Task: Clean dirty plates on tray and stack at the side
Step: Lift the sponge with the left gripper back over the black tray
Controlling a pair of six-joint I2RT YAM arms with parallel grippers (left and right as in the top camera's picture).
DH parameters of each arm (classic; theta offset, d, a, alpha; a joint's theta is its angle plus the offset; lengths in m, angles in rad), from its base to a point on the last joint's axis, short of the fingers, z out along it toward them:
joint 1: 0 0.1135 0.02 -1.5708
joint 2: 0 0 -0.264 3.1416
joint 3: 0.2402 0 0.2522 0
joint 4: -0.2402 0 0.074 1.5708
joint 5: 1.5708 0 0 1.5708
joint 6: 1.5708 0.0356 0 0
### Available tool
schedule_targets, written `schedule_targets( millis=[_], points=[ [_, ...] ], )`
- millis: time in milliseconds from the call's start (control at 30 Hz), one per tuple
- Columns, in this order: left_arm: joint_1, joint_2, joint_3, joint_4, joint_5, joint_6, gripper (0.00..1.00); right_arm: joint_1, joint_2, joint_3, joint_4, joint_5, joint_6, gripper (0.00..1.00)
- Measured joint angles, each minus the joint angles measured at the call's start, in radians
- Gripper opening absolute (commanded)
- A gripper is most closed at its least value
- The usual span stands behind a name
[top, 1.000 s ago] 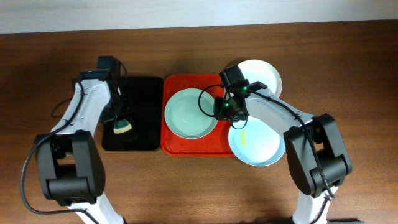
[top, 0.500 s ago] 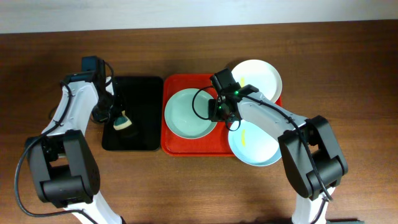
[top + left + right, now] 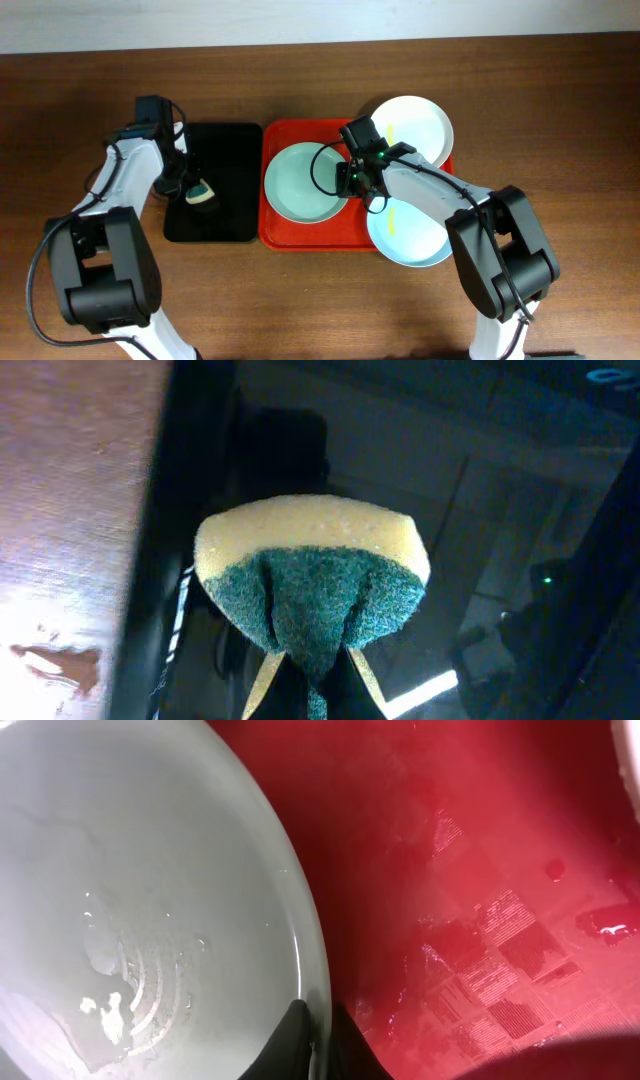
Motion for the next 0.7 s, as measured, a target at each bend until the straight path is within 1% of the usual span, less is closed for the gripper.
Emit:
schedule_targets(
  millis=[100,333,700],
  points=[
    [-0.034,0.000,-0.050,0.045,-0.007,0.037,0.00,0.000,0.000,0.000,0.002,0.000,0.000,0.06],
    [-0.099,0.006,-0.068,0.050,-0.066,0.059,0.00,0.000,0.000,0.000,0.003,0.000,0.004,0.06],
    [-0.103,0.023,-0.068,0.050,-0.082,0.060,0.00,0.000,0.000,0.006,0.000,-0.005,0.004,0.04]
  ],
)
